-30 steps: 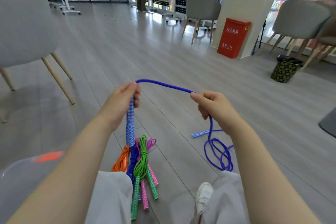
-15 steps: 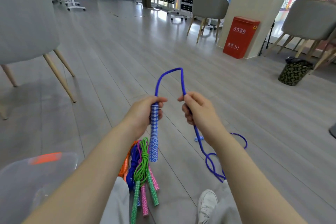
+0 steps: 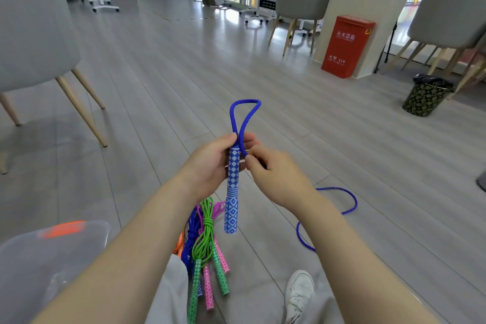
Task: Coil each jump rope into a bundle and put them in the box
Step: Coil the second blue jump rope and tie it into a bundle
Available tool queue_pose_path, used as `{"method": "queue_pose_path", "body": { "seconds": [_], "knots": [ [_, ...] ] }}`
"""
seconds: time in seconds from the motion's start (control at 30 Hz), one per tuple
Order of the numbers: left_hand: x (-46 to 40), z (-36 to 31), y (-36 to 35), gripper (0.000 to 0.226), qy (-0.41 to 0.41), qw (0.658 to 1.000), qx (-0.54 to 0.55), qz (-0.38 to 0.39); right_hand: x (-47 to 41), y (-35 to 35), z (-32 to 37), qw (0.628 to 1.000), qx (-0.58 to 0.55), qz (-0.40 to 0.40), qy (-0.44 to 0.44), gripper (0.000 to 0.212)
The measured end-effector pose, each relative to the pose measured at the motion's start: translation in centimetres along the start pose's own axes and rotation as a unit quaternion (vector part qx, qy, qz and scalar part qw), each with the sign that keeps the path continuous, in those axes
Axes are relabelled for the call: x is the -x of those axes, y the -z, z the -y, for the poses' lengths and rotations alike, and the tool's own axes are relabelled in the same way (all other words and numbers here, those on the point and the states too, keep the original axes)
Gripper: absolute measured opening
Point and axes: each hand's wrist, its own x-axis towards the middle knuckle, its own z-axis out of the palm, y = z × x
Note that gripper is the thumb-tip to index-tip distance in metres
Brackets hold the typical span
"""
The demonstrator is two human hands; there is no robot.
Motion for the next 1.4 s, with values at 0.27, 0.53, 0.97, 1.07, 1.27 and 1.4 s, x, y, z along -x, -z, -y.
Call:
{"method": "queue_pose_path", "body": {
  "seconds": [0.27, 0.53, 0.97, 1.07, 1.27, 1.4],
  "knots": [
    [0.6, 0.0, -0.1, 0.032, -0.006, 0.998, -0.051, 0.030, 0.0, 0.7, -0.7, 0.998, 0.034, 0.041, -0.014, 0.028],
    [-0.9, -1.9, 2.6, 0.029, -0.060, 0.958, 0.246, -0.134, -0.2, 5.2, -4.3, 0.994, -0.001, 0.011, -0.106, 0.053],
    [-1.5, -1.2, 4.2, 0.025, -0.120, 0.944, 0.063, -0.302, 0.2, 9.3, -6.8, 0.971, -0.169, -0.093, -0.143, 0.024],
    [-0.9, -0.7, 2.1, 0.025, -0.099, 0.963, -0.056, -0.244, -0.1, 8.6, -5.6, 0.969, -0.210, -0.082, -0.103, 0.022],
    [0.0, 0.6, -0.2, 0.028, -0.055, 0.966, -0.227, -0.113, -0.5, 5.6, -2.5, 0.965, -0.253, 0.001, -0.063, 0.018],
    [0.0, 1.3, -0.6, 0.027, -0.056, 0.963, -0.254, -0.071, -0.5, 3.8, -1.3, 0.978, -0.199, 0.031, -0.054, 0.018]
  ]
}}
